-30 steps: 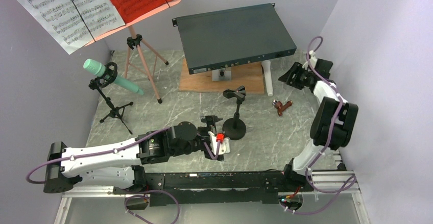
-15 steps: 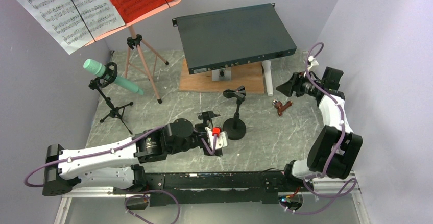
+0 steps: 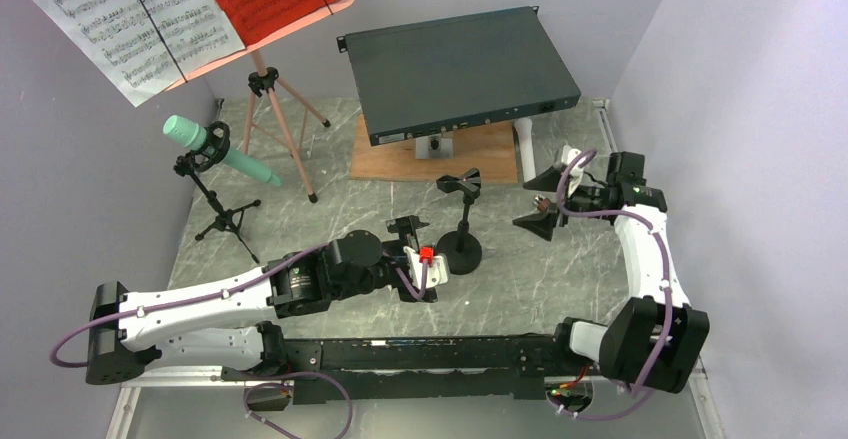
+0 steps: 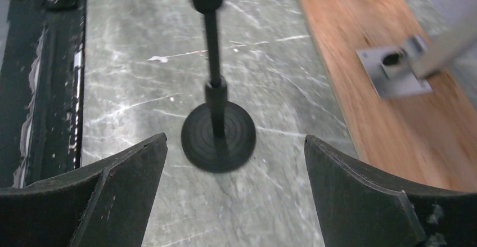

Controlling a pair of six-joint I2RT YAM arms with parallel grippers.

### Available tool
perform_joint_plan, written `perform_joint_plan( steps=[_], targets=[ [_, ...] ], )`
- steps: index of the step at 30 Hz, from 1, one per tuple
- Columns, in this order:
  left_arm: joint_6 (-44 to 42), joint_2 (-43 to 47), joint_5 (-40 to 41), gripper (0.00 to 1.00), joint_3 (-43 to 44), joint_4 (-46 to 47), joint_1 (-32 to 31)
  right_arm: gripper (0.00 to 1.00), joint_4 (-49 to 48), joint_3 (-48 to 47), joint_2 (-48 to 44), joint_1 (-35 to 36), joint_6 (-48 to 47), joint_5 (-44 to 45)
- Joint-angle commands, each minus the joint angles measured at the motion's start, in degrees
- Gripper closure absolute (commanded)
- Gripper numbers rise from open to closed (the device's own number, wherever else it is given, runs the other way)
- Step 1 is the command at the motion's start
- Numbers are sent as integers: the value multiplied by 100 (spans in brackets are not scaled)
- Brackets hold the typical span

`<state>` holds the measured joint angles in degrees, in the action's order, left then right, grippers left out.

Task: Pack up the instrument practice props
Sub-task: Place the microphone at the center of the board, then pick up the microphone stand at the center of the board.

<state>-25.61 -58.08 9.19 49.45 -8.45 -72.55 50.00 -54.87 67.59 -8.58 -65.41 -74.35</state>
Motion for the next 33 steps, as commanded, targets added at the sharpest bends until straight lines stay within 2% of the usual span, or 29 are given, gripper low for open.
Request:
perform_joint_plan(
  steps=[1, 7, 11, 16, 23, 27, 33],
  targets=[
    [21, 21, 176, 1, 97, 157, 38, 6, -142, -336, -31, 802, -589, 382],
    [5, 11, 179, 1, 98, 159, 91, 15, -269, -962, 667, 1646, -165, 217],
    [3, 16, 181, 1, 94, 159, 101, 21, -973, -1079, 934, 2040, 750, 354],
    [-6, 2, 158, 1, 109, 148, 101, 30, -1396, -1142, 1165, 2177, 1324, 567],
    [-15, 8, 127, 1, 117, 125, 101, 42, -1590, -892, 1311, 2381, 1390, 326],
    [-15, 0, 122, 1, 117, 124, 101, 53, -1602, -867, 1360, 2387, 1384, 250],
    [-15, 7, 111, 1, 124, 115, 101, 76, -1392, -781, 1249, 2377, 1099, 283]
  ],
)
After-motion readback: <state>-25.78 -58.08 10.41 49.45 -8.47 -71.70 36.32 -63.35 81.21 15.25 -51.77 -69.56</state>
